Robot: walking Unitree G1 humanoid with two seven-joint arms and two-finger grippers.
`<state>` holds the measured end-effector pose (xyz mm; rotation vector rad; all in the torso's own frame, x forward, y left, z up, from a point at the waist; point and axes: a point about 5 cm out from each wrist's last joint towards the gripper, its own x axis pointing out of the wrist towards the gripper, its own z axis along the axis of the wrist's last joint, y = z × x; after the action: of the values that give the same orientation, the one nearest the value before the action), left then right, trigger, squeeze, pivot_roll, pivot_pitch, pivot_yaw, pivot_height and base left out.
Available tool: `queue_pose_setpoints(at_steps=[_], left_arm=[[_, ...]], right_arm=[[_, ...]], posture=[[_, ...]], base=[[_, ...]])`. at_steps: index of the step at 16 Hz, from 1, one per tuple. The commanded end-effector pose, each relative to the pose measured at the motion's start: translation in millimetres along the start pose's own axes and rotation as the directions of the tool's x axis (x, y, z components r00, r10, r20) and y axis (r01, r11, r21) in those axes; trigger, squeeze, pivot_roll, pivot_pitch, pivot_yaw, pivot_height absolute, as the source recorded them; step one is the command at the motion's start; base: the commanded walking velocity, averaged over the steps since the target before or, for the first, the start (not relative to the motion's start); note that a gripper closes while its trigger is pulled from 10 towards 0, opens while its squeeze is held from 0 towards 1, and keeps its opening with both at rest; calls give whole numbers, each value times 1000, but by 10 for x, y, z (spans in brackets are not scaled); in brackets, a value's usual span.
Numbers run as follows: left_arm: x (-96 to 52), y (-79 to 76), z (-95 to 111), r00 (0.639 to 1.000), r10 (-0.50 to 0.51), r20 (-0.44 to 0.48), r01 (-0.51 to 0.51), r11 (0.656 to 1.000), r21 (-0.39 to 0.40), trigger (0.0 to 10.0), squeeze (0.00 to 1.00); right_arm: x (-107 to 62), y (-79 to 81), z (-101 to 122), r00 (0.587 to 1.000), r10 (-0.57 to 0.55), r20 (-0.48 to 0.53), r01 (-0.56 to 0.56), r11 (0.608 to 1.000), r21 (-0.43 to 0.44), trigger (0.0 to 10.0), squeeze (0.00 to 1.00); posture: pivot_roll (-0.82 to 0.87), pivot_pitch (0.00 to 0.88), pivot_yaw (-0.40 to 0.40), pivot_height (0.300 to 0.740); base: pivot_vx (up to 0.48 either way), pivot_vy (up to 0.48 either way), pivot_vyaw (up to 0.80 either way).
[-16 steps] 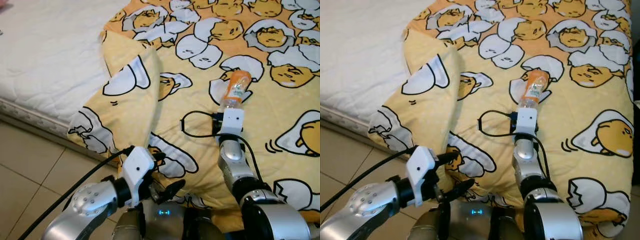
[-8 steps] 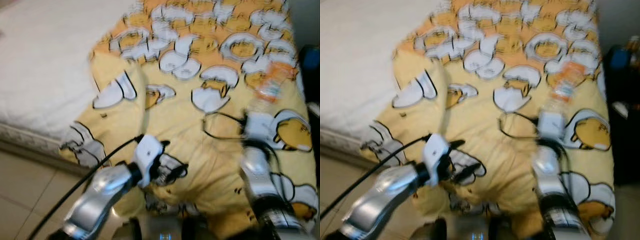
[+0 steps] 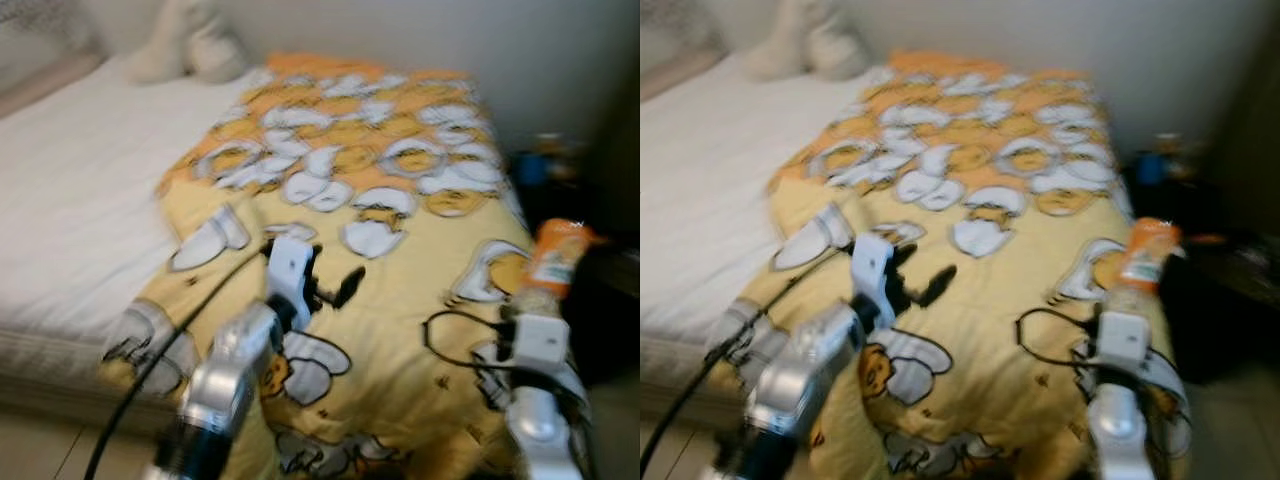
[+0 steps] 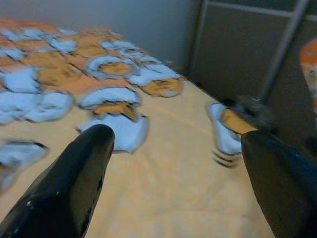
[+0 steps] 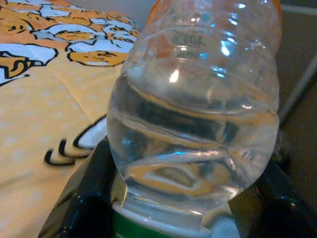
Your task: Clean up the room
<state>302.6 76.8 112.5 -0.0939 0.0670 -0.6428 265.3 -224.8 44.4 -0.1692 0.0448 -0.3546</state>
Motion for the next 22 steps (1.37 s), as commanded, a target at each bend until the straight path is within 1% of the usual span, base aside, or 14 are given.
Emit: queue_pose_setpoints(at_steps=[1,2,3,5,6,8,11,14,15,16,17,19,21,22], left_arm=[[-79,20,-109,1000,12,-26,-12,1000,-8,10000,0],[-109,-1,-149,999,-8,-32,8,1000,-2,10000,0],[-122,23,-165,999,-13,-44,13,1000,7,10000,0],[-115,115,-165,999,10,-46,-7,998,62,10000,0],[-93,150,-123,999,30,-31,-27,994,103,10000,0],[-34,178,-46,999,44,-17,-41,989,143,10000,0],[-21,201,-29,999,50,-11,-48,987,156,10000,0],[16,187,-82,997,70,-24,-64,977,204,10000,0],[31,153,-82,998,62,-19,-57,976,208,10000,0],[38,90,-84,1000,24,-16,-20,983,182,10000,0],[42,26,-100,1000,-9,-20,13,984,175,10000,0],[46,-37,-134,999,-24,-20,27,986,165,10000,0],[42,-32,-144,1000,-16,-21,19,985,170,10000,0],[29,-26,-128,1000,-10,-12,12,988,157,10000,0]], right_arm=[[44,25,54,1000,10,8,-10,1000,5,0,0],[49,83,62,999,40,-2,-40,999,9,0,0],[62,164,81,996,85,3,-85,996,3,0,0],[84,246,96,993,121,-2,-121,993,6,0,0],[90,250,80,993,119,-16,-119,993,17,0,0],[70,206,-22,994,81,-72,-77,996,52,0,0],[45,184,-75,993,71,-98,-64,995,72,0,0],[17,185,-120,991,79,-111,-70,995,76,0,0],[12,177,-131,990,77,-117,-69,995,75,0,0],[14,165,-132,990,74,-118,-65,995,72,0,0],[22,155,-127,990,74,-118,-65,995,74,0,0],[26,155,-130,990,80,-117,-72,995,71,0,0],[17,183,-123,989,94,-113,-85,993,82,0,0],[-15,262,-138,986,116,-120,-106,990,94,0,0]], posture=[[64,0,13,740],[83,0,1,740],[94,0,-6,740],[113,0,-15,740],[121,0,-14,740],[127,0,-5,740],[122,0,3,740],[109,0,-3,740],[105,0,-6,740],[100,0,-5,740],[98,0,-5,740],[85,0,-2,740],[90,0,-2,740],[100,13,25,740]], base=[[0,0,-781],[0,371,-781],[0,428,-781],[-144,386,-766],[0,0,-763],[0,0,-756],[0,0,-733],[0,0,-706],[0,0,-706],[0,0,-706],[0,0,-706],[0,0,-347],[439,0,0],[480,0,0]])
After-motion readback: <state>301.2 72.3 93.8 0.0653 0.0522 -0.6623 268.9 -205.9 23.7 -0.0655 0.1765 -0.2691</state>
